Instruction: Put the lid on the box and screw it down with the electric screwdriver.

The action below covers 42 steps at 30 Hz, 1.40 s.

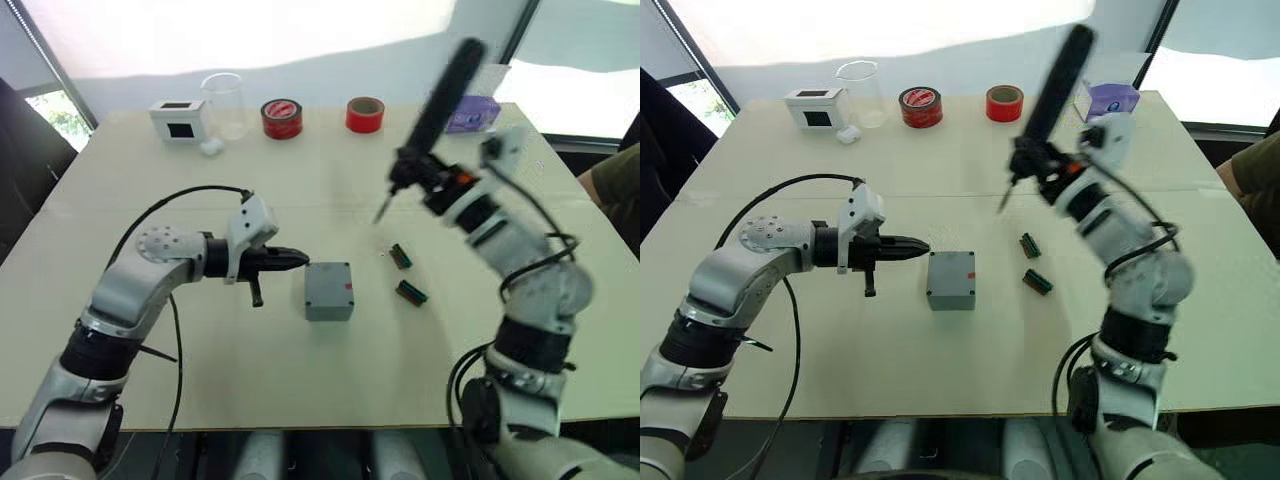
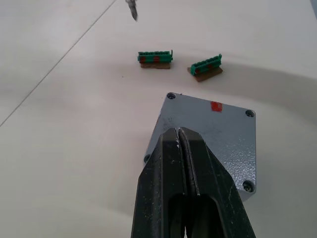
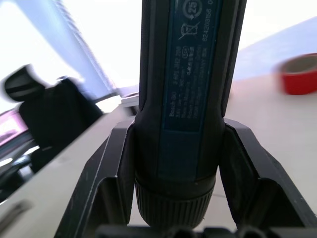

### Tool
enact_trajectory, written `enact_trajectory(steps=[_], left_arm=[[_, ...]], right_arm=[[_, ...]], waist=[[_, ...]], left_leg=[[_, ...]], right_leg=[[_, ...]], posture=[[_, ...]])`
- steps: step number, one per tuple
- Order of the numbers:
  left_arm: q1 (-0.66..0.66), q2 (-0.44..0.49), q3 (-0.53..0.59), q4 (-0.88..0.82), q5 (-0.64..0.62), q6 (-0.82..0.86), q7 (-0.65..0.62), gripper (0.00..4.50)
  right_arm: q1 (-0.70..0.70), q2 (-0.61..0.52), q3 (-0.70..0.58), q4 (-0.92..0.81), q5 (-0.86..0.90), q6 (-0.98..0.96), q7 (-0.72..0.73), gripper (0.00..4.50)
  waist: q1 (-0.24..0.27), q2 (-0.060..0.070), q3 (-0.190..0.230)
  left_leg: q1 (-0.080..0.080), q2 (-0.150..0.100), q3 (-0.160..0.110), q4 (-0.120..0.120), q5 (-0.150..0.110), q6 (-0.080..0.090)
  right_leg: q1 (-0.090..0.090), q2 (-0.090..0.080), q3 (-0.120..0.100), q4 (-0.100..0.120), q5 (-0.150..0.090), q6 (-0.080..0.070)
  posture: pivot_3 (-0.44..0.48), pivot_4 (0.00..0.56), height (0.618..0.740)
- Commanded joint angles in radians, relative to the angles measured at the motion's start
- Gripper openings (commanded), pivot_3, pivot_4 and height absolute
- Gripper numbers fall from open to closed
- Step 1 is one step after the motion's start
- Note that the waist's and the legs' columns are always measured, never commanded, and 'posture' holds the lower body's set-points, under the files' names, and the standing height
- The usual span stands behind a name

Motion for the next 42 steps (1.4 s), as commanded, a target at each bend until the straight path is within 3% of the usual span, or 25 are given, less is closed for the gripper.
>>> enact_trajectory(steps=[1,20,42], left_arm=[[-0.007,-0.005,-0.013,0.008,0.025,-0.030,-0.013,0.00],[-0.033,-0.086,-0.144,0.133,0.178,-0.137,-0.054,0.00],[-0.014,-0.102,-0.161,0.139,0.223,-0.147,-0.065,0.00]], right_arm=[[0.072,0.015,0.064,-0.112,-0.014,-0.128,0.027,1.78],[0.233,-0.040,0.306,-0.055,-0.239,-0.408,0.093,1.78],[0.264,-0.077,0.328,-0.014,-0.271,-0.441,0.120,1.78]], waist=[[0.006,-0.002,-0.001],[0.001,-0.002,-0.001],[0.002,-0.003,-0.001]], left_leg=[[0.000,0.000,0.000,0.000,0.000,0.000],[0.004,0.001,-0.001,0.001,-0.002,0.003],[0.010,0.001,-0.002,0.001,-0.002,0.004]], right_leg=[[0.000,0.000,0.000,0.000,0.000,0.000],[0.004,0.001,-0.001,0.000,-0.001,-0.001],[0.011,0.001,-0.001,0.000,-0.001,-0.001]], posture=[[0.000,0.150,0.740],[0.000,0.150,0.740],[0.000,0.150,0.740]])
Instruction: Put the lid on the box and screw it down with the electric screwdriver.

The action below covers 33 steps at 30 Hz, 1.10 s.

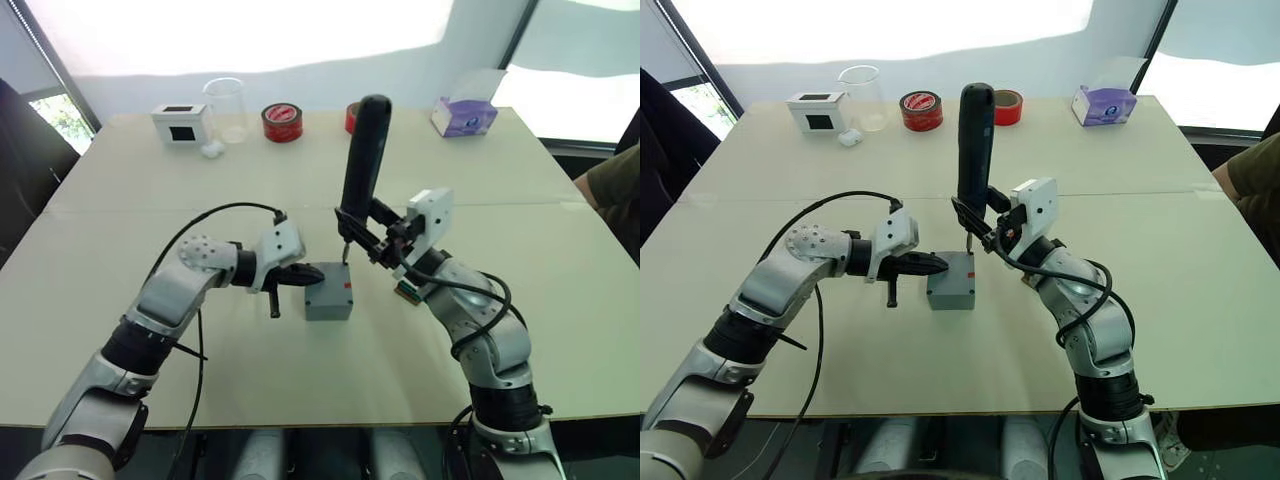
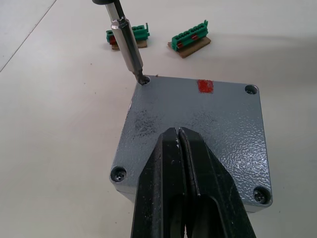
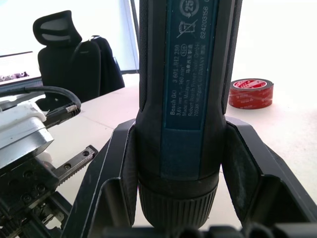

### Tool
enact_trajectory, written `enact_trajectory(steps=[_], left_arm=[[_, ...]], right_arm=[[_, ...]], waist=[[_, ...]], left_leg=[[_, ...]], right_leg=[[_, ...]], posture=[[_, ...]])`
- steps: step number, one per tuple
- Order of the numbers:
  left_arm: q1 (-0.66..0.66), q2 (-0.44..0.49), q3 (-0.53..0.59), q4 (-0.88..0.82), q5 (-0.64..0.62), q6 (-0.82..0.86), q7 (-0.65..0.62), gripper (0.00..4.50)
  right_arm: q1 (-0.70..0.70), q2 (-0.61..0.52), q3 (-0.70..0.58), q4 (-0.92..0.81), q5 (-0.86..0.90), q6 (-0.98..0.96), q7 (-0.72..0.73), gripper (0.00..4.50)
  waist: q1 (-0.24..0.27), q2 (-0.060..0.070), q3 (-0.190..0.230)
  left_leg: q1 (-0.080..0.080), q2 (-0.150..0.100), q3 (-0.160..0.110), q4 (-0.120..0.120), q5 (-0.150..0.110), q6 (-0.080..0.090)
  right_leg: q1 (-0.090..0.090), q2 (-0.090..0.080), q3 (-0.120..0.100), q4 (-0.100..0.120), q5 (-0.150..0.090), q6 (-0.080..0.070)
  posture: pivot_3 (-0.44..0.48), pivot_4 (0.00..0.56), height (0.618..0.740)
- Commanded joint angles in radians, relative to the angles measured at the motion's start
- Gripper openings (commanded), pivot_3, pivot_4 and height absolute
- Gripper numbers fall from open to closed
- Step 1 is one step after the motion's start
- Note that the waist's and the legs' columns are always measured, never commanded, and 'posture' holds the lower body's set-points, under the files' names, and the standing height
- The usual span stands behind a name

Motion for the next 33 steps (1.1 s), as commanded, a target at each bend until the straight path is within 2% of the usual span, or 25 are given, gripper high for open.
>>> enact_trajectory(steps=[1,33], left_arm=[[0.012,0.000,-0.025,0.008,0.019,0.009,-0.012,0.00],[-0.005,-0.010,-0.026,0.023,0.028,-0.008,-0.025,0.00]], right_arm=[[0.011,-0.011,-0.001,-0.016,0.012,0.012,0.007,1.78],[-0.017,-0.017,-0.038,-0.016,0.044,0.024,-0.021,1.78]], waist=[[0.000,0.000,0.000],[0.002,0.000,0.000]], left_leg=[[0.000,0.000,0.000,0.000,0.000,0.000],[0.000,0.000,0.000,0.000,0.000,0.000]], right_leg=[[0.000,0.000,0.000,0.000,0.000,0.000],[0.000,0.000,0.000,0.000,0.000,0.000]], posture=[[0.000,0.150,0.740],[0.000,0.150,0.740]])
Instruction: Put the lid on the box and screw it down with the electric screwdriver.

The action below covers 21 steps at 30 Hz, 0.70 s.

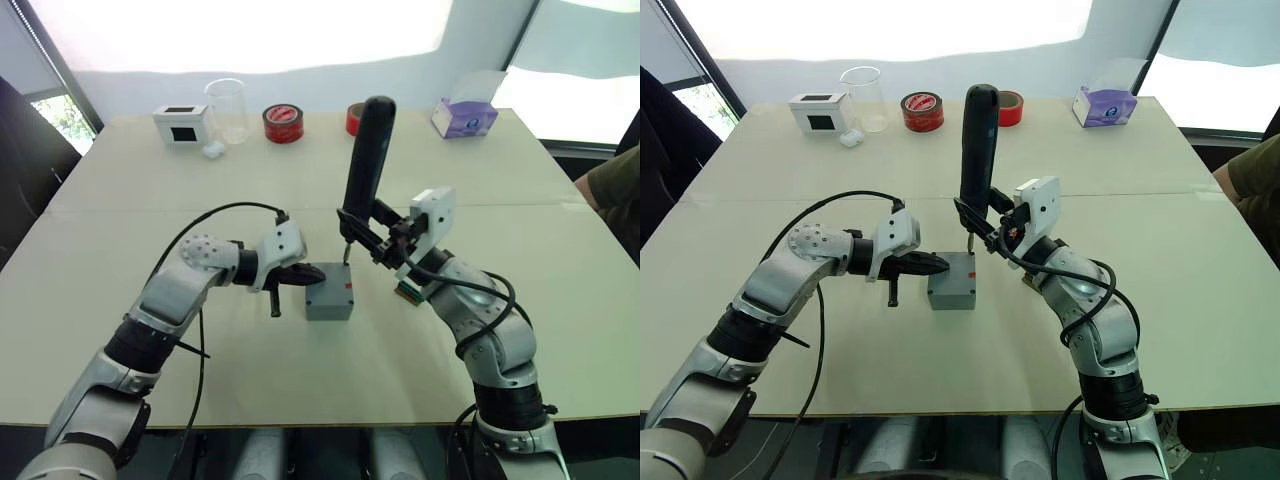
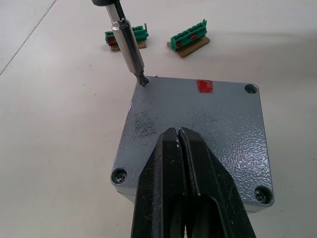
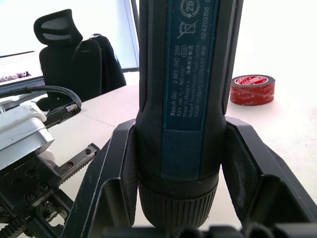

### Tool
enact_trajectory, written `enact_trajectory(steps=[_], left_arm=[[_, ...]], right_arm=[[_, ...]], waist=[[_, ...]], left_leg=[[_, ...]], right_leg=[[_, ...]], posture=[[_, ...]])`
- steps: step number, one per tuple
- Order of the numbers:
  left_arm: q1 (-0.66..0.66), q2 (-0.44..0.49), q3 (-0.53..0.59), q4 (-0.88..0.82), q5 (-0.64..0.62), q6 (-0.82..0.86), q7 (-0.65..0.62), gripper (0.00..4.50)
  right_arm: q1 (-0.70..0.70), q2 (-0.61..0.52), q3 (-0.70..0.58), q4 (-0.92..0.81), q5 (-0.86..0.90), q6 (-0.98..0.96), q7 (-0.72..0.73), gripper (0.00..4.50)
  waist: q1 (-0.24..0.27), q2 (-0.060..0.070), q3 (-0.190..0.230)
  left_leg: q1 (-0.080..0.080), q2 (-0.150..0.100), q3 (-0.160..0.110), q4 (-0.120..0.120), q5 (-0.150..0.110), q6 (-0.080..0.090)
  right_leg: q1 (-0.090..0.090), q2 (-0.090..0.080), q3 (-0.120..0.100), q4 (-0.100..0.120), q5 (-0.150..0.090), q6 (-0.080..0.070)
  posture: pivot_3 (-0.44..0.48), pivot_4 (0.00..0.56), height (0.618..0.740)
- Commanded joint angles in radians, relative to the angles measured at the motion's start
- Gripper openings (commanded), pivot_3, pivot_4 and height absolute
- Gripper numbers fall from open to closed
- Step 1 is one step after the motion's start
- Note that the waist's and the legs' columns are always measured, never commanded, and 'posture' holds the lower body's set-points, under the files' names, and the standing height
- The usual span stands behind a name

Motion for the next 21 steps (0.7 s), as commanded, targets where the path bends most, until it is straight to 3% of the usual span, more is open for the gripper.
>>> enact_trajectory(steps=[1,11,21], left_arm=[[0.005,-0.001,-0.026,0.003,0.023,0.003,-0.010,0.00],[0.014,-0.001,-0.028,0.002,0.028,-0.001,-0.014,0.00],[0.020,-0.004,-0.034,0.002,0.040,-0.003,-0.013,0.00]], right_arm=[[-0.014,-0.005,-0.020,-0.020,0.008,-0.009,-0.002,1.78],[0.003,-0.030,-0.019,-0.019,0.004,-0.015,0.013,1.78],[0.004,0.018,0.033,-0.011,-0.023,-0.044,-0.009,1.78]], waist=[[0.000,0.000,0.000],[0.000,0.000,0.000],[0.000,0.000,0.000]], left_leg=[[0.000,0.000,0.000,0.000,0.000,0.000],[0.000,0.000,0.000,0.000,0.000,0.000],[0.000,0.000,0.000,0.000,0.000,0.000]], right_leg=[[0.000,0.000,0.000,0.000,0.000,0.000],[0.000,0.000,0.000,0.000,0.000,0.000],[0.000,0.000,0.000,0.000,0.000,0.000]], posture=[[0.000,0.150,0.740],[0.000,0.150,0.740],[0.000,0.150,0.740]])
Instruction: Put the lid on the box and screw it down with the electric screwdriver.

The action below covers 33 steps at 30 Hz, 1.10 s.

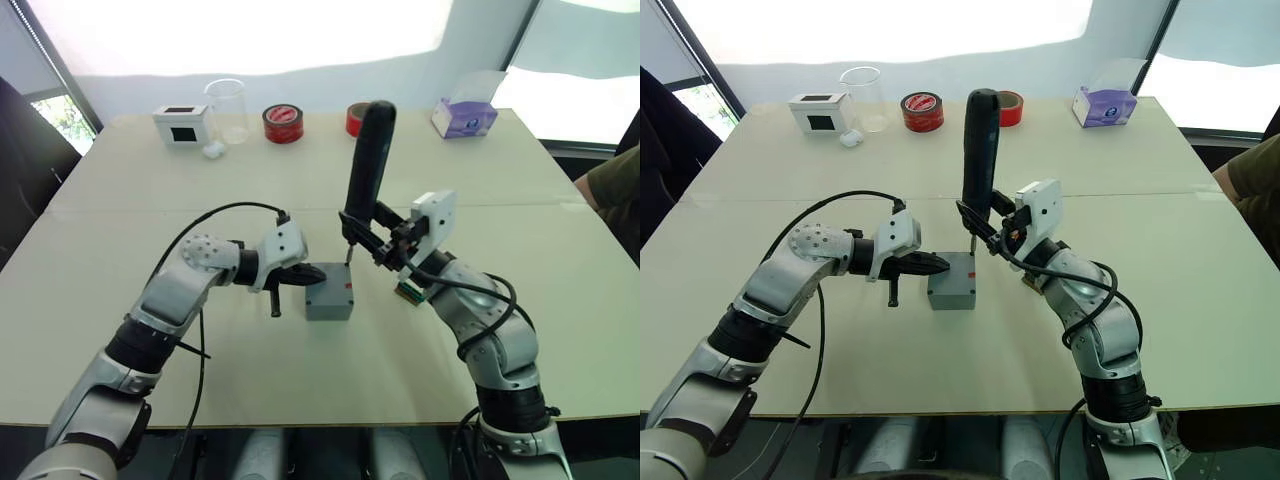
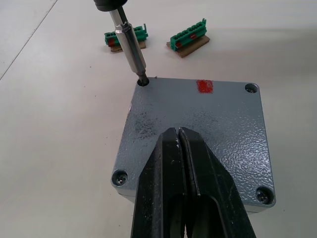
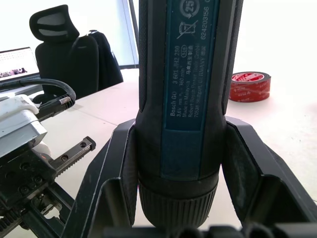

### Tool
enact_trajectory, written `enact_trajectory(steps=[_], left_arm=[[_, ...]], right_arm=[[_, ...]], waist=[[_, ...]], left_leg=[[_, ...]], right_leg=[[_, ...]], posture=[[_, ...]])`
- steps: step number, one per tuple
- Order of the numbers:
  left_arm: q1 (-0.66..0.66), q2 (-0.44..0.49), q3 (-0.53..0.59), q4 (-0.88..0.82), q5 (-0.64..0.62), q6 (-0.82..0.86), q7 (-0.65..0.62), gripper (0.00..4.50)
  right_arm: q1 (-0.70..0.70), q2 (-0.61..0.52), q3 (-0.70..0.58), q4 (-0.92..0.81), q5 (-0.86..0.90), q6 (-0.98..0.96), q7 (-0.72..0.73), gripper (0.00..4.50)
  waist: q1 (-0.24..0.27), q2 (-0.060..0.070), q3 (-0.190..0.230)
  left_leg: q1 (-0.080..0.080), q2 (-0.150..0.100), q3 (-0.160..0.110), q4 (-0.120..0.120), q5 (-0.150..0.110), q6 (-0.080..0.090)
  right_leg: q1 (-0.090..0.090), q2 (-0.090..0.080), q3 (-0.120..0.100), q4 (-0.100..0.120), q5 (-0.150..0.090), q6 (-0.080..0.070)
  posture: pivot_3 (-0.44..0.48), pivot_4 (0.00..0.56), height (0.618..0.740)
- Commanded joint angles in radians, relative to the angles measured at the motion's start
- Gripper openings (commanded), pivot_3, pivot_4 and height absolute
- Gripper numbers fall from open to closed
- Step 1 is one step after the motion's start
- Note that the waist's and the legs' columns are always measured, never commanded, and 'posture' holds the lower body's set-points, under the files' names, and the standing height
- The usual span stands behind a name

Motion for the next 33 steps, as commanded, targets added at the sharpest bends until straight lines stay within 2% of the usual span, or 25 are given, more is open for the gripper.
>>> enact_trajectory(steps=[1,12,18,33], left_arm=[[0.019,-0.001,-0.033,0.002,0.022,0.012,-0.007,0.00],[0.036,0.006,-0.028,-0.009,0.022,0.021,-0.002,0.00],[0.051,0.015,-0.033,-0.015,0.026,0.024,-0.008,0.00],[0.074,0.024,-0.042,-0.034,0.033,0.032,0.002,0.00]], right_arm=[[-0.011,0.020,0.016,-0.004,-0.010,-0.017,-0.008,1.78],[0.067,0.000,0.071,0.011,-0.084,-0.046,0.007,1.78],[0.087,0.000,0.078,0.026,-0.093,-0.009,-0.011,1.78],[0.139,-0.039,0.128,0.021,-0.106,0.029,0.026,1.78]], waist=[[0.000,0.000,0.000],[-0.001,-0.002,-0.002],[-0.001,-0.004,-0.005],[-0.002,-0.011,-0.024]], left_leg=[[0.000,0.000,0.000,0.000,0.000,0.000],[0.001,0.000,0.000,0.000,0.000,0.000],[0.012,0.001,0.000,-0.004,-0.001,0.001],[0.019,0.001,-0.002,-0.013,-0.001,0.001]], right_leg=[[0.000,0.000,0.000,0.000,0.000,0.000],[0.000,0.000,0.000,0.000,-0.001,-0.001],[0.013,0.000,-0.001,-0.007,-0.002,-0.002],[0.019,-0.001,-0.002,-0.014,-0.002,-0.002]], posture=[[0.000,0.150,0.740],[0.000,0.150,0.740],[0.000,0.150,0.740],[0.000,0.150,0.740]])
